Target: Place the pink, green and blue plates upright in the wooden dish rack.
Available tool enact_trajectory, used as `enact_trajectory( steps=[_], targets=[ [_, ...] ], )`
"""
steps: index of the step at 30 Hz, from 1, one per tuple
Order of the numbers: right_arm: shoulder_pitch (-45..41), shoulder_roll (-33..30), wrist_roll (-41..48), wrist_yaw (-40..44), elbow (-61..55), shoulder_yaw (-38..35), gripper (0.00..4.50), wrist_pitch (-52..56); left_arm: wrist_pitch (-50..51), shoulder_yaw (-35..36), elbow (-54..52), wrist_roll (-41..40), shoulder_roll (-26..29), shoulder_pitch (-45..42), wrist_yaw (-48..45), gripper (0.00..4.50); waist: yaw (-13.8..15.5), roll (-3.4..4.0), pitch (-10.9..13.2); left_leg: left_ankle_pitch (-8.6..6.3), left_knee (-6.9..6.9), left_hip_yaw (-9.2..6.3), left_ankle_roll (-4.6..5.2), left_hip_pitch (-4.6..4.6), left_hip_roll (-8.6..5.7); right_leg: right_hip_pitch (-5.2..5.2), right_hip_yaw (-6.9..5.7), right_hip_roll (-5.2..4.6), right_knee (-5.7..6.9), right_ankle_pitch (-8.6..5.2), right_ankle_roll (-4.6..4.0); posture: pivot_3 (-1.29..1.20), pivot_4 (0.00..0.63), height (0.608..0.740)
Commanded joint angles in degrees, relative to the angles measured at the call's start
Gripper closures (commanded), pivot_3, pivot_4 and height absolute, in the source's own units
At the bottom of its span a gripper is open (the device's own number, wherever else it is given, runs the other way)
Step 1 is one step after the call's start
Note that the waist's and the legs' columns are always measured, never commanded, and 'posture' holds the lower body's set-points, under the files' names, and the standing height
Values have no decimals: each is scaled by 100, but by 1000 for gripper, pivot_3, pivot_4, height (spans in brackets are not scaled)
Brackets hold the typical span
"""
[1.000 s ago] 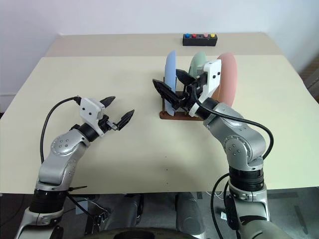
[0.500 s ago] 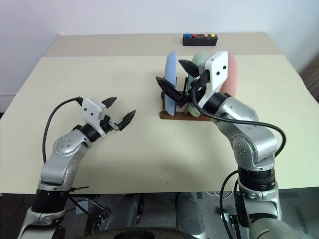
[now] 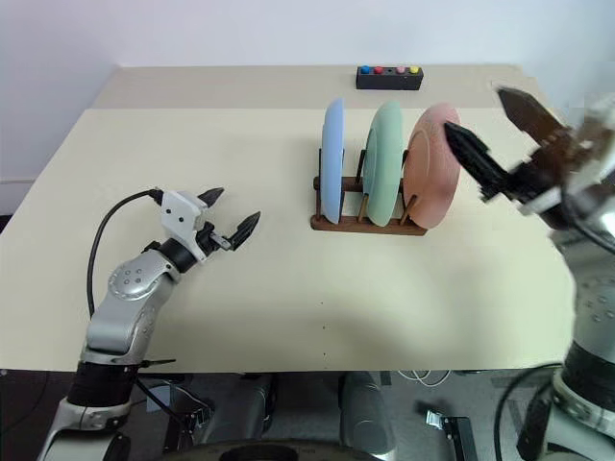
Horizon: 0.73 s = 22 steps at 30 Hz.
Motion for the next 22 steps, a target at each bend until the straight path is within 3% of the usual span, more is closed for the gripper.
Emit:
enact_trajectory(
  steps=[1, 5, 9, 22],
  targets=[
    [702, -15, -489, 326, 413, -161, 40, -551, -250, 194, 275, 240, -95, -177, 403, 0, -12, 1, 0, 0, 0, 1, 0, 1, 0, 0, 1, 0, 0, 0, 0, 0, 150, 740],
    [1330, 252, -1218, 502, 1071, 264, 40, -1354, -349, 218, 550, 381, -33, -66, 500, 0, -44, 5, -3, 0, 2, 11, 0, 6, 0, 1, 6, 0, 1, 0, 2, 0, 150, 740],
    [1416, 552, -1723, 444, 1652, 691, 40, -1960, -344, 240, 640, 511, 35, 115, 584, 0, -49, 9, -2, 0, 1, 15, 0, 8, 1, -1, 9, 0, 4, 0, 2, 0, 150, 740],
    [846, 770, -1998, 313, 3084, 982, 40, -2691, -283, 481, 429, 548, 94, 417, 804, 0, -23, 10, -2, 0, 2, 15, -1, 7, 0, 1, 9, -1, 2, 0, 2, 0, 150, 740]
  ],
)
